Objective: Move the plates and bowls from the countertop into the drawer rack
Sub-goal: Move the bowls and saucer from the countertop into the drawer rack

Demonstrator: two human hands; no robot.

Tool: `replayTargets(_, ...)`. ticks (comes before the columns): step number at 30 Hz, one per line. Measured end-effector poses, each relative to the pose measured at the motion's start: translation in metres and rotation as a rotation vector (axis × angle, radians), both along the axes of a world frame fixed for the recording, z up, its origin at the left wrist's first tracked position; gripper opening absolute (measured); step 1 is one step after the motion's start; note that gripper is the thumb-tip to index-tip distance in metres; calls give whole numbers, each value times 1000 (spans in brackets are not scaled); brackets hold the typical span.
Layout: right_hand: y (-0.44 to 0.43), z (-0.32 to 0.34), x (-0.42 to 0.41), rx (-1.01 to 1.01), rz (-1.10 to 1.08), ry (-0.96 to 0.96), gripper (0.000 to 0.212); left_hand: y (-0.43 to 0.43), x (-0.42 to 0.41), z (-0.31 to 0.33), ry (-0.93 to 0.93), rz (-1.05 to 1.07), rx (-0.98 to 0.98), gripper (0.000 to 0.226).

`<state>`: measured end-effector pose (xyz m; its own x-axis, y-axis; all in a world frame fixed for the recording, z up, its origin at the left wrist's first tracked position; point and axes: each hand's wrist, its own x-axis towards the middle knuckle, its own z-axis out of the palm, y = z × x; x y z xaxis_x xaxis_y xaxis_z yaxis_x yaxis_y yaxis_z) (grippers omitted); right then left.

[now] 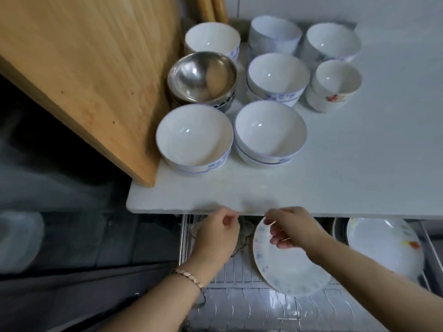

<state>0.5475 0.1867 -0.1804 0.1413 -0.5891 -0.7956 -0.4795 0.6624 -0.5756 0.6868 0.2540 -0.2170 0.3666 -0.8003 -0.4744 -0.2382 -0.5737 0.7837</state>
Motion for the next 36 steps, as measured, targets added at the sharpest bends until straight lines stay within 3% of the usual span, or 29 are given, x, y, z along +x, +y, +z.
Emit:
replayTargets(3,-45,51,-9,-130,-149,-45,26,-42,-17,44,309,163,-65,11)
replayTargets(6,-88,63,1,-69,-324,-171,37,-88,-25,71,592,286,15,53)
replayTargets(9,-109,50,12,-81,-361,-247,44,-114,-25,77,699,336,20,53)
replayTargets(14,-89,35,-6,-151,-453,-303,44,-114,-23,72,610,336,41,24)
replayTargets(19,-33,41,-90,-184,-390,-283,54,-75,-52,90,445,4,133,48)
replayTargets(22,4,51,-150,-176,-295,-257,55,-41,-96,95,387,-139,166,51)
replayTargets(28,68,34,-276,-54,-81,-30,57,15,-210,57,357,-293,256,50)
replayTargets(32,84,-17,-348,-54,-7,269,22,36,-287,5,341,-349,443,47)
replayTargets(36,80,-72,-388,15,199,463,49,43,-342,-42,316,-407,576,50)
